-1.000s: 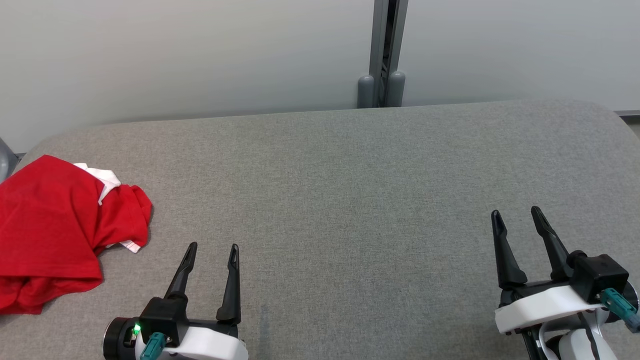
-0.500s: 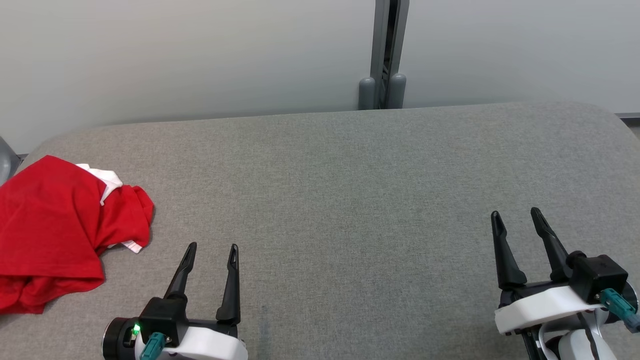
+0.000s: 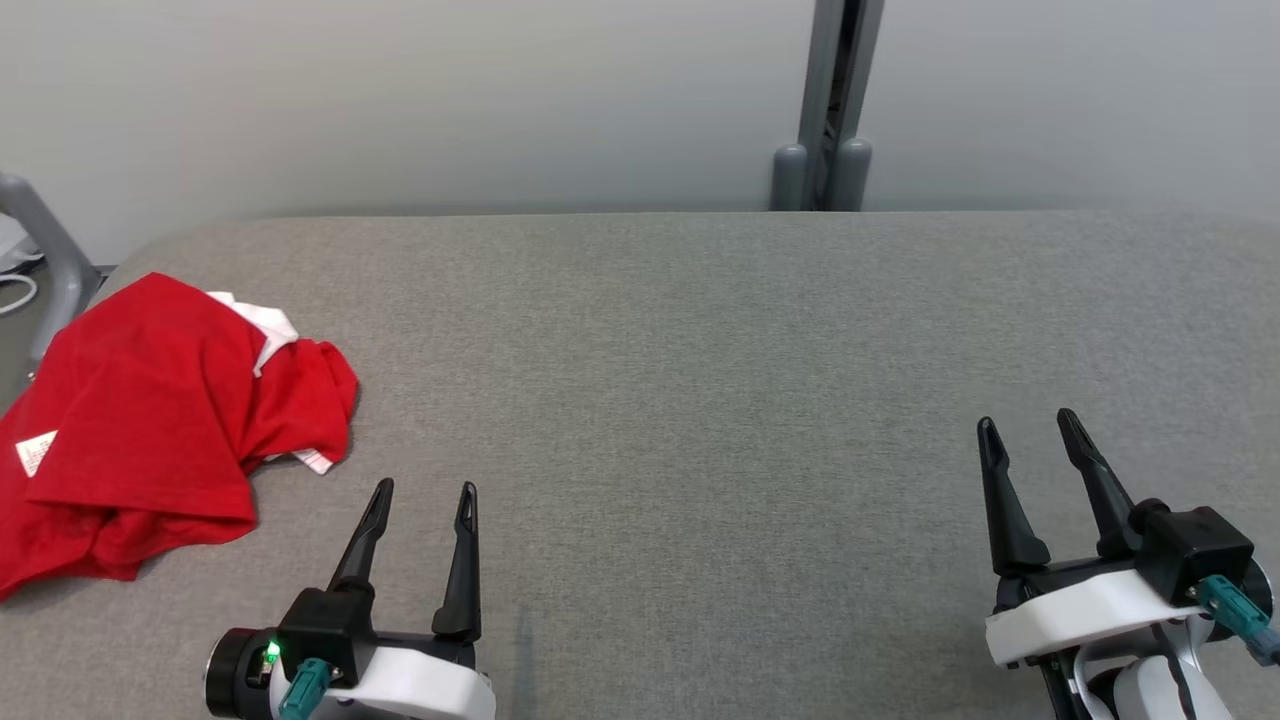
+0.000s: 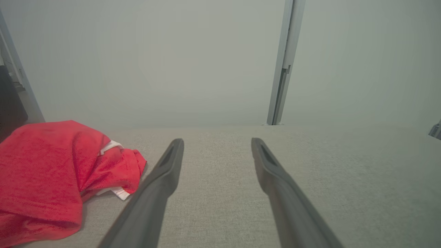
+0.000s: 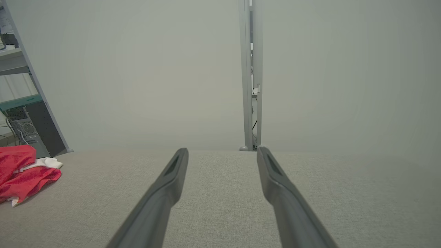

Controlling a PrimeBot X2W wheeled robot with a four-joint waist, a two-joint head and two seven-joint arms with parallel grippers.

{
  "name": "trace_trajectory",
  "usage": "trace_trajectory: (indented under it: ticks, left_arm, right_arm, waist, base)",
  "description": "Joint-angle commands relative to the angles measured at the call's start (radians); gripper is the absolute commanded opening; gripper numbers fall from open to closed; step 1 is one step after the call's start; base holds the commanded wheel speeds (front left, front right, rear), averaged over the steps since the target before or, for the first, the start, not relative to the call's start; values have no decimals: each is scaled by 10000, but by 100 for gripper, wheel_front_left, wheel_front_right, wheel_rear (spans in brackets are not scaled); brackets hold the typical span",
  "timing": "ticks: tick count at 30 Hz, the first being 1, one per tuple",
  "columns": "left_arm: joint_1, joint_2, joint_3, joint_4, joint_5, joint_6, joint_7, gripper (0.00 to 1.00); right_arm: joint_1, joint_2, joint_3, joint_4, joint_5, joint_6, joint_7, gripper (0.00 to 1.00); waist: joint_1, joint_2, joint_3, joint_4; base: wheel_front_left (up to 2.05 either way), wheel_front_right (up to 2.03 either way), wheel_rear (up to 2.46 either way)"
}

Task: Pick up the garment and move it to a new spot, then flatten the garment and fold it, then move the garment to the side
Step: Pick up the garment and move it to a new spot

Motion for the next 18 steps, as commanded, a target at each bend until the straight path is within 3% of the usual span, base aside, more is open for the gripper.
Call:
trace_trajectory:
  ticks: [1,10,18]
  left_arm:
    - [-187,46,39,-10,-31,-13,-34,100]
    - [-164,45,250,31,64,-16,-34,100]
    - [16,42,809,77,309,-145,-35,100]
  right_arm:
    - [-39,-70,10,-61,-75,-3,-22,100]
    - [100,-67,524,-255,80,-1,-20,100]
    - [146,-68,981,-240,350,-3,-20,100]
  waist:
    - [0,0,67,300]
    - [0,0,114,2002]
    - [0,0,-39,4115]
  base:
    - [0,0,0]
    - [0,0,0]
    - [0,0,0]
